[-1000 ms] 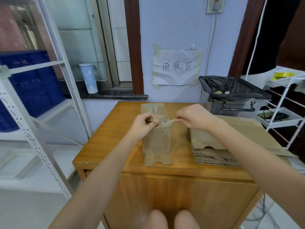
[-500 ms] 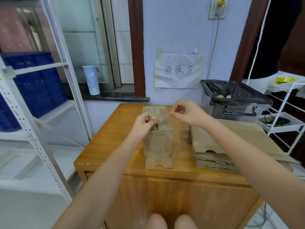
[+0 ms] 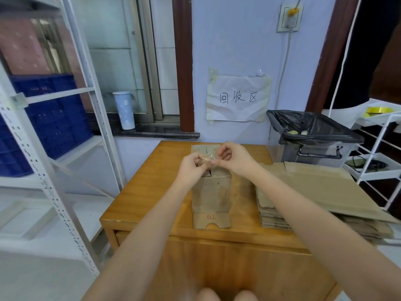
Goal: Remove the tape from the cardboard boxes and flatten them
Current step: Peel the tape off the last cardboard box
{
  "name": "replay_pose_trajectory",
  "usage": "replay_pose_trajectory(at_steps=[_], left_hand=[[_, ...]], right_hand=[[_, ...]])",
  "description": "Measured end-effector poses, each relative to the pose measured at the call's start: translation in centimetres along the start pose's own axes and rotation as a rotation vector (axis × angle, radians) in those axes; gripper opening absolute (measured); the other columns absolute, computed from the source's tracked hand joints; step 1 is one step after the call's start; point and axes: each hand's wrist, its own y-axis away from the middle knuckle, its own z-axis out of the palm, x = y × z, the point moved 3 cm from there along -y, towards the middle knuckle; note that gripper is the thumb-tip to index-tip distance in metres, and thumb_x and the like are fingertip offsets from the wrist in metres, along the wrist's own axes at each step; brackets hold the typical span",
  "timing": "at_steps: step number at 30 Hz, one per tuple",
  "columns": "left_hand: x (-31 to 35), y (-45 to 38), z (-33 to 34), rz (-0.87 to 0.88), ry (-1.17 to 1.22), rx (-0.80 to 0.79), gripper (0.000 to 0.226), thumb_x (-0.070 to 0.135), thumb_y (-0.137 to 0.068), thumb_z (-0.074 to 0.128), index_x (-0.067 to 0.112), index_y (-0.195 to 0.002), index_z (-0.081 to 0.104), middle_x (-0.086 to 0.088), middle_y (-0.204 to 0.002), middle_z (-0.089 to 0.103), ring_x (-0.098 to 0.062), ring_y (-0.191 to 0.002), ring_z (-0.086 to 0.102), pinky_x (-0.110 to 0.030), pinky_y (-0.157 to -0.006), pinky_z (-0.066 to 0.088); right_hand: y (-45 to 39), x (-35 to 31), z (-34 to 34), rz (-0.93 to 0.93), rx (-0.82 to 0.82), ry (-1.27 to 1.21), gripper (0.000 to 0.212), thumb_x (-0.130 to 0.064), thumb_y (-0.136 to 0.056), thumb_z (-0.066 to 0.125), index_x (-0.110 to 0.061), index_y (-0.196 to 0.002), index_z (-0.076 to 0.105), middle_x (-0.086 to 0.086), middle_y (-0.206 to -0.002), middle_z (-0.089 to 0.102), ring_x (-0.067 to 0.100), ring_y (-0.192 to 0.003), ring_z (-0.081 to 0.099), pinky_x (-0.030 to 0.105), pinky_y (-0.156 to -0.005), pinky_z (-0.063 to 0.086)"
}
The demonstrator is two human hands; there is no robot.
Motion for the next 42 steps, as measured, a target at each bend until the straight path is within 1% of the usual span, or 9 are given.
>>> replay_pose_trajectory(at_steps=[4,10,15,20,23,27,31,39,42], left_hand=[[-0.1,-0.1,-0.1,0.016,-0.015,-0.026,0.013,0.005,-0.089,0.065,0.014,-0.082,0.058,-0.002,-0.065,0.062,-0.006,-0.058,0.054,-0.022,-0.063,0.045],[0.0,0.1,-0.2,0.053,-0.004,-0.08,0.006,0.006,-0.09,0.064,0.011,-0.091,0.062,-0.003,-0.076,0.068,-0.011,-0.07,0.059,-0.011,-0.065,0.045],[0.0,0.2,-0.7,0.035,0.0,-0.112,0.014,0.012,-0.088,0.067,0.005,-0.101,0.066,-0.015,-0.095,0.072,-0.015,-0.085,0.062,-0.01,-0.071,0.046],[0.5,0.5,-1.3,-0.044,0.051,-0.188,0.027,0.028,-0.082,0.074,0.022,-0.107,0.066,0.007,-0.106,0.068,-0.005,-0.099,0.061,-0.012,-0.078,0.045],[1.0,0.6,-1.5,-0.101,0.06,-0.228,0.016,0.036,-0.09,0.063,0.025,-0.1,0.067,0.012,-0.099,0.069,0.0,-0.096,0.062,-0.014,-0.082,0.041],[1.0,0.3,-1.2,-0.164,0.163,-0.206,0.034,0.024,-0.103,0.038,0.017,-0.094,0.069,0.007,-0.081,0.074,0.001,-0.079,0.068,-0.022,-0.091,0.04],[0.6,0.4,-1.5,-0.063,0.043,-0.201,0.023,0.012,-0.099,0.05,0.008,-0.115,0.065,-0.002,-0.094,0.072,0.002,-0.081,0.067,-0.011,-0.079,0.047],[0.3,0.0,-1.2,-0.026,-0.025,-0.183,0.034,0.016,-0.088,0.068,0.007,-0.12,0.061,0.003,-0.099,0.069,-0.005,-0.093,0.064,-0.016,-0.087,0.05],[0.6,0.1,-0.8,-0.001,-0.026,-0.127,0.025,0.01,-0.085,0.071,0.008,-0.109,0.064,0.006,-0.087,0.068,0.002,-0.078,0.062,-0.008,-0.075,0.049]], right_hand=[[-0.2,0.6,1.0,0.039,-0.052,-0.005,0.023,-0.018,-0.083,0.074,-0.007,-0.101,0.066,0.002,-0.088,0.064,0.013,-0.08,0.059,0.028,-0.08,0.049],[-0.2,0.3,1.0,0.052,-0.006,-0.008,0.006,-0.01,-0.086,0.07,-0.013,-0.08,0.067,-0.006,-0.073,0.063,0.008,-0.072,0.058,0.015,-0.067,0.046],[-0.3,0.3,1.4,0.074,0.037,0.002,0.006,-0.01,-0.085,0.07,-0.012,-0.079,0.07,0.001,-0.076,0.066,0.012,-0.076,0.059,0.027,-0.074,0.049],[-0.2,0.8,1.4,0.114,0.07,-0.063,0.006,-0.013,-0.083,0.072,-0.007,-0.084,0.071,0.001,-0.078,0.068,0.018,-0.079,0.066,0.031,-0.08,0.053],[-0.3,1.1,1.4,0.142,0.07,-0.096,0.011,-0.014,-0.083,0.072,-0.004,-0.088,0.07,0.007,-0.077,0.07,0.02,-0.075,0.069,0.031,-0.078,0.055],[0.0,1.2,1.4,0.166,0.101,-0.165,0.012,-0.008,-0.085,0.07,0.001,-0.092,0.069,0.01,-0.076,0.068,0.004,-0.055,0.062,0.014,-0.063,0.051],[0.2,1.0,1.3,0.153,0.101,-0.191,0.011,-0.006,-0.085,0.07,0.003,-0.091,0.068,0.01,-0.075,0.067,0.001,-0.053,0.061,0.01,-0.058,0.049],[0.4,0.5,1.0,0.166,0.061,-0.248,0.007,-0.002,-0.086,0.066,0.003,-0.09,0.067,0.006,-0.072,0.065,0.001,-0.052,0.061,0.009,-0.056,0.049],[0.7,0.6,0.9,0.144,0.033,-0.255,0.003,-0.003,-0.086,0.066,-0.005,-0.084,0.067,0.004,-0.074,0.067,0.005,-0.06,0.063,0.01,-0.062,0.05]])
